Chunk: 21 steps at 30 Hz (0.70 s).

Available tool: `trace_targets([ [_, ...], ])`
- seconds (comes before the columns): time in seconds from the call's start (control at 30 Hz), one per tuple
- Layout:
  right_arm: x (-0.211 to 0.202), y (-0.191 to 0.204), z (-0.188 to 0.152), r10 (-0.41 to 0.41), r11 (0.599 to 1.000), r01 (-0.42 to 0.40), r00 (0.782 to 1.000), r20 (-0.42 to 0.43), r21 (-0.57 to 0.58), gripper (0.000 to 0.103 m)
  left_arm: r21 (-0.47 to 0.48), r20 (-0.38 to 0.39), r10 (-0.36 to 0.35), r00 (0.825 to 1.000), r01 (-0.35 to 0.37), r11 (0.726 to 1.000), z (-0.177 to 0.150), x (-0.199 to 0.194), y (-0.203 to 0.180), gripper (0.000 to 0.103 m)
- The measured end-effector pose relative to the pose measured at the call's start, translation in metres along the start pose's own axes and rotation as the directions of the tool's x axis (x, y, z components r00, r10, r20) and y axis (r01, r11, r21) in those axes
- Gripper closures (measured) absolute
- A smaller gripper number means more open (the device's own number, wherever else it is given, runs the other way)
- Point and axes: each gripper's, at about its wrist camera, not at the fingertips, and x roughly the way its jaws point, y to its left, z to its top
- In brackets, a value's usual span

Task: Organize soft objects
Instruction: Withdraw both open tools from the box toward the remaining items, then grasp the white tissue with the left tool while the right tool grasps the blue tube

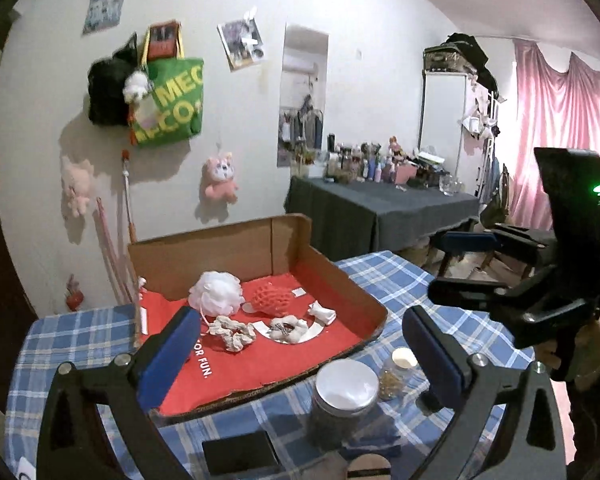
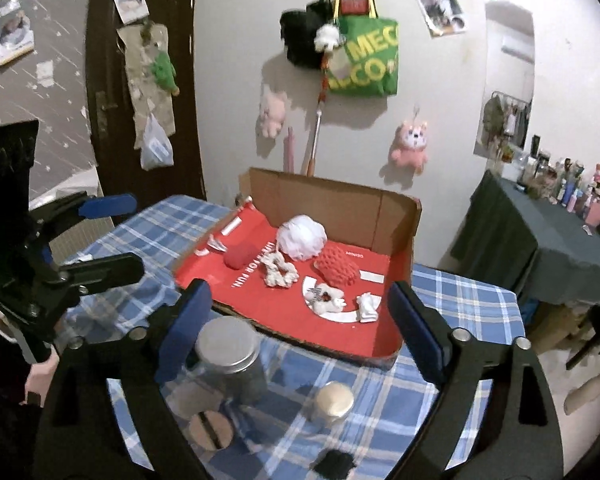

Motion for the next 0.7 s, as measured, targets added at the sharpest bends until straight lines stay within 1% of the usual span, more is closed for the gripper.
trace_targets([
  [0.17, -0.03, 0.018, -0.024, -0.038, 0.999, 0.038, 0.997, 0.07, 0.002, 0.009, 0.014, 0.074, 0.048, 0.996, -0.05, 0.999, -0.018, -0.034, -0.024, 0.0],
  [0.27, -0.043, 0.026, -0.04, -0.064, 0.998, 0.063, 0.993, 0.1, 0.013, 0.009, 0.0, 0.09, 0.064, 0.994, -0.065, 0.998, -0.033, -0.045, -0.031, 0.0],
  [0.37, -0.053, 0.033, -0.06, -0.103, 0.994, 0.1, 0.987, 0.125, 0.034, 0.009, -0.015, 0.104, 0.08, 0.991, -0.079, 0.997, -0.05, -0.052, -0.037, 0.0],
  [0.43, -0.059, 0.036, -0.075, -0.153, 0.988, 0.147, 0.978, 0.142, 0.054, 0.009, -0.037, 0.12, 0.098, 0.988, -0.094, 0.995, -0.061, -0.057, -0.039, 0.0],
  [0.57, -0.06, 0.04, -0.101, -0.227, 0.973, 0.217, 0.963, 0.145, 0.083, 0.008, -0.075, 0.133, 0.137, 0.982, -0.127, 0.989, -0.083, -0.061, -0.04, 0.0],
  [0.7, -0.05, 0.04, -0.127, -0.284, 0.956, 0.271, 0.95, 0.127, 0.112, 0.008, -0.087, 0.126, 0.164, 0.978, -0.154, 0.984, -0.104, -0.058, -0.042, 0.0],
])
